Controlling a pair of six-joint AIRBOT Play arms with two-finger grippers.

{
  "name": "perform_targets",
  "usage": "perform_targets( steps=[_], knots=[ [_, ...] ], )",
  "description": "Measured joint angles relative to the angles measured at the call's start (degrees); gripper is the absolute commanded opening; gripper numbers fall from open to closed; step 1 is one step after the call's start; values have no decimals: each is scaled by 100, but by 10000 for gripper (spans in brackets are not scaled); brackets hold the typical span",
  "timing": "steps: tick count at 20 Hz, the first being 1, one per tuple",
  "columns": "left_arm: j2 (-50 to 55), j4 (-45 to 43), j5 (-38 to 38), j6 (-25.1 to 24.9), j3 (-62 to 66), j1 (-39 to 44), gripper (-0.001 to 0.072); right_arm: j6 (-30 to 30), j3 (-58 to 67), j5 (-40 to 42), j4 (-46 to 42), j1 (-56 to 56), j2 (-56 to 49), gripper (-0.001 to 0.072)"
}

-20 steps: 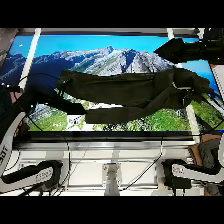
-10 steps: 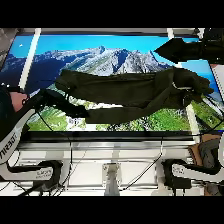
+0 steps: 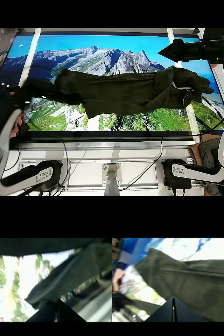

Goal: Fold the clothes and pants, and hang the long-sleeved shirts on hangers.

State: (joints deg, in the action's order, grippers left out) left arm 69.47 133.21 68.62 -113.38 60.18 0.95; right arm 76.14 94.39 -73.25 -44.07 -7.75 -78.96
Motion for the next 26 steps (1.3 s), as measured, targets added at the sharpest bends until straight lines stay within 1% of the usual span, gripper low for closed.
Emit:
perform_targets(
  steps=[4, 7, 10, 13, 16, 17, 18, 19, 20, 22, 25, 26],
  knots=[
    [-1130, -173, -575, 258, 378, -629, 4, 330, 0, 297, -695, -269, -96, 37],
    [-1692, -236, -839, 352, 474, -1005, 4, 629, 0, 461, -1408, -623, -197, 37],
    [-1888, -295, -938, 391, 507, -1176, 5, 927, 0, 570, -2100, -1056, -317, 37],
    [-1893, -313, -1005, 474, 522, -1237, 5, 1196, 0, 557, -2511, -1515, -455, 37],
    [-1847, -330, -1010, 507, 527, -1261, 5, 1462, 0, 356, -2800, -2002, -632, 40],
    [-1834, -330, -1008, 520, 529, -1266, 5, 1589, 0, 214, -2879, -2184, -715, 66],
    [-1818, -332, -1003, 520, 529, -1270, 5, 1674, 0, 61, -2935, -2354, -800, 139],
    [-1803, -350, -994, 529, 529, -1272, 5, 1755, 2, -120, -2949, -2524, -898, 305],
    [-1788, -356, -990, 538, 529, -1272, 5, 1827, 2, -332, -2949, -2706, -1021, 367],
    [-1755, -382, -977, 540, 529, -1274, 6, 1998, 0, -691, -2817, -3049, -1255, 372],
    [-1687, -435, -957, 540, 529, -1276, 6, 2146, 0, -968, -2424, -3418, -1587, 455],
    [-1661, -455, -935, 540, 529, -1276, 6, 2212, 2, -966, -2317, -3491, -1694, 455]
  ],
)
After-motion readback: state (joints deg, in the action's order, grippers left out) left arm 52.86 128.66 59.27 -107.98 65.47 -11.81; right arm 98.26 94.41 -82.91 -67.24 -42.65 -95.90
